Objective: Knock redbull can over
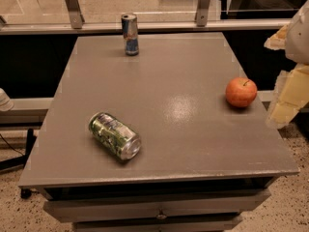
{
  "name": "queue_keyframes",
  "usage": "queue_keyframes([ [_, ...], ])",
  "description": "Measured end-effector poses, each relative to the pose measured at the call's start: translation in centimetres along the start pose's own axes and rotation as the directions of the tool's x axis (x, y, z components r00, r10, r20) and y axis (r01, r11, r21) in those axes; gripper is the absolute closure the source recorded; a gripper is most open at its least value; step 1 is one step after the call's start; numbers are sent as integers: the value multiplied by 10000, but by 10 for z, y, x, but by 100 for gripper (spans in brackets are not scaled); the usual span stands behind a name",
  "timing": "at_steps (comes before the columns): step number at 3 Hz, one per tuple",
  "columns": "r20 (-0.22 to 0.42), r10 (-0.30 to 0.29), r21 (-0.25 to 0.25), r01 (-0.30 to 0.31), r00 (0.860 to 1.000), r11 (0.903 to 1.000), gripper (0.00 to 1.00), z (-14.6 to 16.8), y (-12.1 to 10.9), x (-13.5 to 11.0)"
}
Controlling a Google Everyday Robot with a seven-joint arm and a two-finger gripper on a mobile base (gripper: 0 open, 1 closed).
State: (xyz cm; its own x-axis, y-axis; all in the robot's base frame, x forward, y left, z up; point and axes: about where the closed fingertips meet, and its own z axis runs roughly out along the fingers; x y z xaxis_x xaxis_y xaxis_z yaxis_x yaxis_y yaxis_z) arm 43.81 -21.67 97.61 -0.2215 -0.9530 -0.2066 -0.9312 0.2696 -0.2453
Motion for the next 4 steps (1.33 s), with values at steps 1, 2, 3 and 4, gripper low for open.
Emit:
queue_keyframes([
  [1, 0, 0, 0, 0, 10000, 10000, 0, 0, 0, 0],
  [2, 194, -19, 24, 19, 9998, 10000, 0, 1, -2, -5],
  [3, 1231, 22, -145, -4, 9924, 9999, 0, 21, -16, -32],
  [4, 3004, 10, -291, 81, 9538, 9995, 0, 55, -46, -96],
])
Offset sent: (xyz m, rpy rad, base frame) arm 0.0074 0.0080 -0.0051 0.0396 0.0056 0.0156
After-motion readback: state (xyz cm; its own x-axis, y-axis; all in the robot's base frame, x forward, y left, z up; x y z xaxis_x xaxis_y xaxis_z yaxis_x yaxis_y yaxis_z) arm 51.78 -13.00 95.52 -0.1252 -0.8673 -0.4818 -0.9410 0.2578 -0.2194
